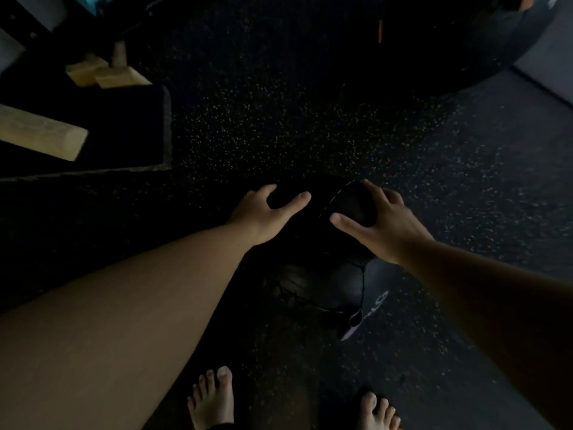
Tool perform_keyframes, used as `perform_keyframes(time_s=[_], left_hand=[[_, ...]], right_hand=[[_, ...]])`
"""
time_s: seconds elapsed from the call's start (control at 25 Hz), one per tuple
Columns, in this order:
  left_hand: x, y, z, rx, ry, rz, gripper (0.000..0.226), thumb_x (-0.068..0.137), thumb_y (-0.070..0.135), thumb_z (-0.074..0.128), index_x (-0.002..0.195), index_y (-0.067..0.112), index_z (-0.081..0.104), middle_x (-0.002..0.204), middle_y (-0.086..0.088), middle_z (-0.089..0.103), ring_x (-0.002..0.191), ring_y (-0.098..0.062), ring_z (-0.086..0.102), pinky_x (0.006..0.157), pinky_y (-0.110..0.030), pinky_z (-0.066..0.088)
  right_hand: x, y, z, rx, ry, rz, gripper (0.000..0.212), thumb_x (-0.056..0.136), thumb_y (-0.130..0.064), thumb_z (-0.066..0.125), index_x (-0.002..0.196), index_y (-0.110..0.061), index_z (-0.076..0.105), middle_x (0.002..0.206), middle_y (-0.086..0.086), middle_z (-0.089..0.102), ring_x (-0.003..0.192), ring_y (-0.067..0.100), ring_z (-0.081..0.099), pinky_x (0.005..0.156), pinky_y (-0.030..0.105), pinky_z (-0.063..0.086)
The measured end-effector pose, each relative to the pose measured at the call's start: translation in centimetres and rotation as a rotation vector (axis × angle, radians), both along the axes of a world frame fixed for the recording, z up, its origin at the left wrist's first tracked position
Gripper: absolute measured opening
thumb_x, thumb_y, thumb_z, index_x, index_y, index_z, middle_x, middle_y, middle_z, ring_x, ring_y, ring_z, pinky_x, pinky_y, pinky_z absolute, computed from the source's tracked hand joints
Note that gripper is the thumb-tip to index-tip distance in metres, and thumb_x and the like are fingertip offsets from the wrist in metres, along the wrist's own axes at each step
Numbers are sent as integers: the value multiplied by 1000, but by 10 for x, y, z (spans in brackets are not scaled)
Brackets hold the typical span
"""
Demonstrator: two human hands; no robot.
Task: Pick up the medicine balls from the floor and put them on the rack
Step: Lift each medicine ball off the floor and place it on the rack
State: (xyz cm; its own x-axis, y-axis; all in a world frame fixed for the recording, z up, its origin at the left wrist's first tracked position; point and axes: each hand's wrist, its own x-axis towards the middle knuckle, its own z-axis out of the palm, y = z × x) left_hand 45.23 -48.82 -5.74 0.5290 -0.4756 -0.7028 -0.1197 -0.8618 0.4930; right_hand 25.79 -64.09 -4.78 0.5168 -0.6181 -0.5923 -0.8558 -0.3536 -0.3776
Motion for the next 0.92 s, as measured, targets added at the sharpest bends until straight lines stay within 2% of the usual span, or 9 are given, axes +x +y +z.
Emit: perform_keyframes(time_s=[0.12,0.2,0.32,0.44,0.52,0.68,0.8,0.92], left_hand=[[-1,3,-18,32,210,176,134,48,109,52,162,39,41,167,-5,42,148,-35,44,116,-53,38],[-5,7,-25,28,280,263,138,41,110,58,159,40,44,164,-4,47,145,-35,47,119,-56,40],[-12,13,-22,-12,254,341,141,31,111,58,155,42,50,157,-3,54,138,-32,54,114,-52,46],[-21,20,-6,-54,219,417,138,37,109,59,158,46,42,162,-2,47,142,-33,50,104,-41,45],[-18,19,16,-89,198,444,136,41,105,60,161,46,38,165,-3,42,145,-33,46,100,-42,42],[20,9,100,-231,123,474,130,44,102,63,159,46,41,164,-1,45,143,-30,48,98,-37,40],[63,0,205,-335,-8,475,127,43,101,60,157,47,44,163,0,47,143,-31,49,102,-40,42],[107,5,344,-453,-144,480,130,45,100,58,160,43,41,166,2,45,147,-31,46,116,-45,41]], right_hand=[[-7,-3,-8,98,-73,-156,137,44,-109,50,159,-48,9,166,6,25,147,37,35,112,58,40],[-7,-1,-10,115,-101,-209,137,42,-108,54,158,-51,12,164,5,28,147,37,35,113,59,40],[-8,11,-5,108,-165,-251,136,41,-106,58,158,-51,16,162,2,31,147,34,34,112,59,41],[-8,18,13,35,-260,-262,130,45,-103,59,157,-51,21,160,-1,34,146,32,35,112,58,42],[-1,14,34,-8,-319,-236,126,46,-103,60,156,-52,24,159,-3,35,145,31,36,111,58,42],[41,-5,111,-33,-447,-181,125,47,-101,63,155,-54,22,159,-5,32,145,30,35,108,60,45],[85,-17,208,-72,-573,-144,127,47,-100,65,156,-53,20,161,-5,29,147,29,32,109,59,45],[135,-20,337,-118,-722,-88,128,46,-100,64,156,-52,21,162,-5,27,149,27,29,112,58,42]])
